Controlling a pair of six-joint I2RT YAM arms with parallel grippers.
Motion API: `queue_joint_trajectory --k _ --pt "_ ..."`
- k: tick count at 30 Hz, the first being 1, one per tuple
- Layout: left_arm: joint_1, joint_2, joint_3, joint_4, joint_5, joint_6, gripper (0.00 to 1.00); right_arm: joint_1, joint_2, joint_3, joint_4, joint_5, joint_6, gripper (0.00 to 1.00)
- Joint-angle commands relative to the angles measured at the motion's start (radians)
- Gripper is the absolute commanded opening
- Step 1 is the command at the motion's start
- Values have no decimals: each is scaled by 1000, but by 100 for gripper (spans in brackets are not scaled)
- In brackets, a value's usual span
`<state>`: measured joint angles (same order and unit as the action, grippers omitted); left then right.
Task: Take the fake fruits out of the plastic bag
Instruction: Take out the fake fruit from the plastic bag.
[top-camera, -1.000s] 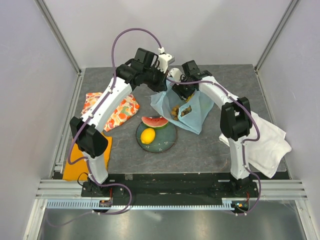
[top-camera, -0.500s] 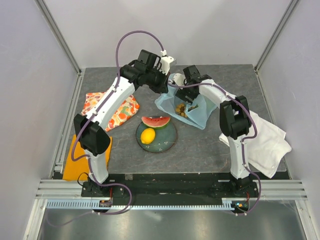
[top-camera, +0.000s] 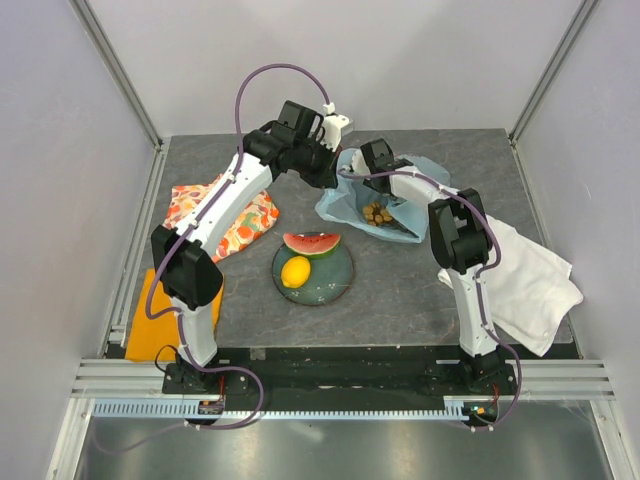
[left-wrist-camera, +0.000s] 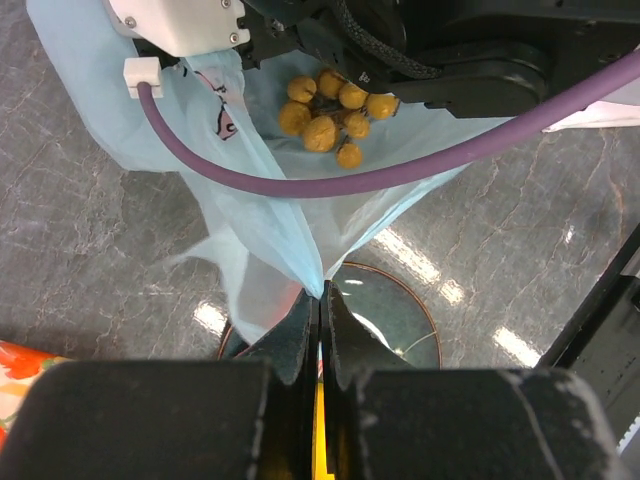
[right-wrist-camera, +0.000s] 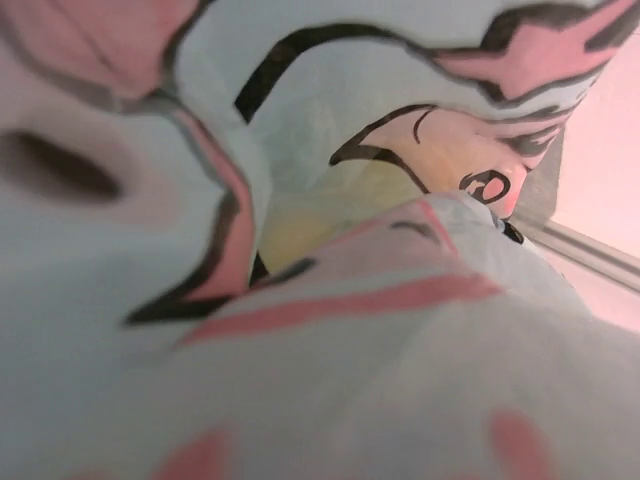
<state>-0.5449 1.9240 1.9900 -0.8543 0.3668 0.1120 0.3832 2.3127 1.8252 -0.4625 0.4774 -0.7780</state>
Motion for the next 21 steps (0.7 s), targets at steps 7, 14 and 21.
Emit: queue_joint_trajectory --k 7,14,21 --pt "3 0 69 35 8 -21 2 -15 -261 -63 -114 -219 74 23" --pt "20 21 113 38 7 -23 2 -59 -380 20 -428 -598 269 21" --pt "33 21 121 41 24 -31 2 -107 -524 -166 -378 -997 353 21"
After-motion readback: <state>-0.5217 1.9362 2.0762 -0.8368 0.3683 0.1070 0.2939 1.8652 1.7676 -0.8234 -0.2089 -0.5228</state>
